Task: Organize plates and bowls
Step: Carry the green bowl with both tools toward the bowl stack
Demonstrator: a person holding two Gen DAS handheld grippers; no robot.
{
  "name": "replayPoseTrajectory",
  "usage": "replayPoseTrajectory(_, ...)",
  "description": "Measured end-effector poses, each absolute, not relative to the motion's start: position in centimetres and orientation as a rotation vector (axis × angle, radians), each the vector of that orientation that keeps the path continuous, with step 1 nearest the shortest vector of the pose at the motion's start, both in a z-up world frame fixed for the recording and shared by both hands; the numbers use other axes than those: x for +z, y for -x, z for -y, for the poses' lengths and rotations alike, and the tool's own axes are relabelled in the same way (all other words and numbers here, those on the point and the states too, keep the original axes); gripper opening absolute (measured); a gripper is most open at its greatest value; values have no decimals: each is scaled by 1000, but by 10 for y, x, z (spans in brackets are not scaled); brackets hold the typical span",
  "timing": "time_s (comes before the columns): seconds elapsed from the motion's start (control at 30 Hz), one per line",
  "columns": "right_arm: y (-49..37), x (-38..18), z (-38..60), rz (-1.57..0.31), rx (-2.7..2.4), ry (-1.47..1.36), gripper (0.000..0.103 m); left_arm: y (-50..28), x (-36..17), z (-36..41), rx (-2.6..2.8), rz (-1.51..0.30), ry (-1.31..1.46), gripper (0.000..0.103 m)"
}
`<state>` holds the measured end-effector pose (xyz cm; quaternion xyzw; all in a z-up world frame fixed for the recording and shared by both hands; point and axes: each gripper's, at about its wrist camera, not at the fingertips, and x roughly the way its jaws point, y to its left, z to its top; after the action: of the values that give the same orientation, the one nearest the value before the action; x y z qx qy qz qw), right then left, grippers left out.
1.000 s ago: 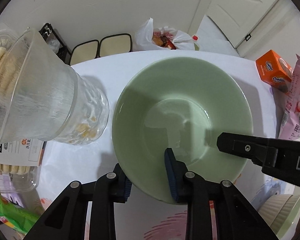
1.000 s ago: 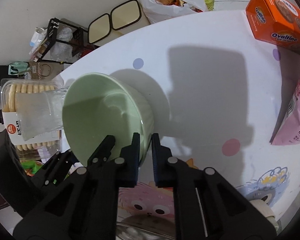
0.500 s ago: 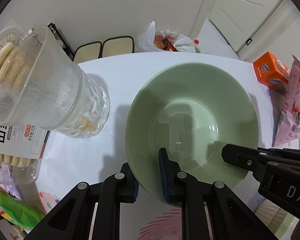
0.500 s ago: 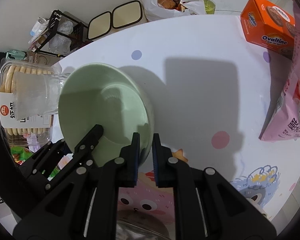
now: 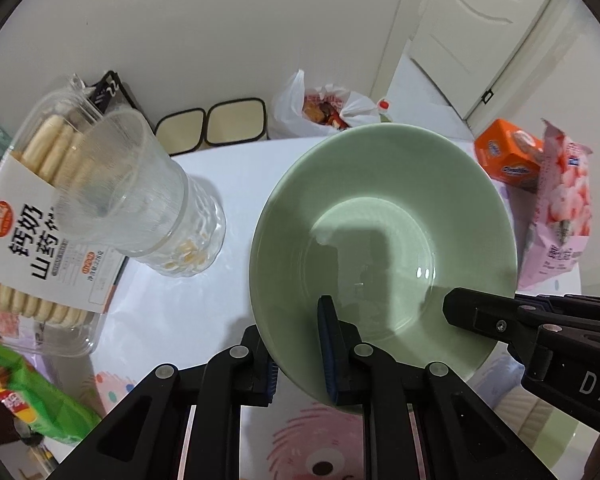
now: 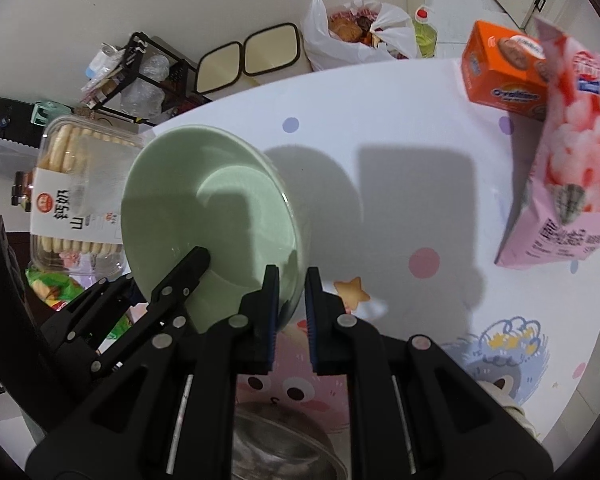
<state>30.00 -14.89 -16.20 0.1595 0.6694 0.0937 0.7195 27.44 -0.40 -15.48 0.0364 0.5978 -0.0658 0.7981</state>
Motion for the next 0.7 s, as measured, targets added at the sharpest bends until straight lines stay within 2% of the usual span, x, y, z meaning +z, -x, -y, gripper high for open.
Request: replayPoseTrajectory(0.7, -184, -87, 202, -1342, 168, -370, 15, -167, -88, 74, -240, -1184, -160, 17)
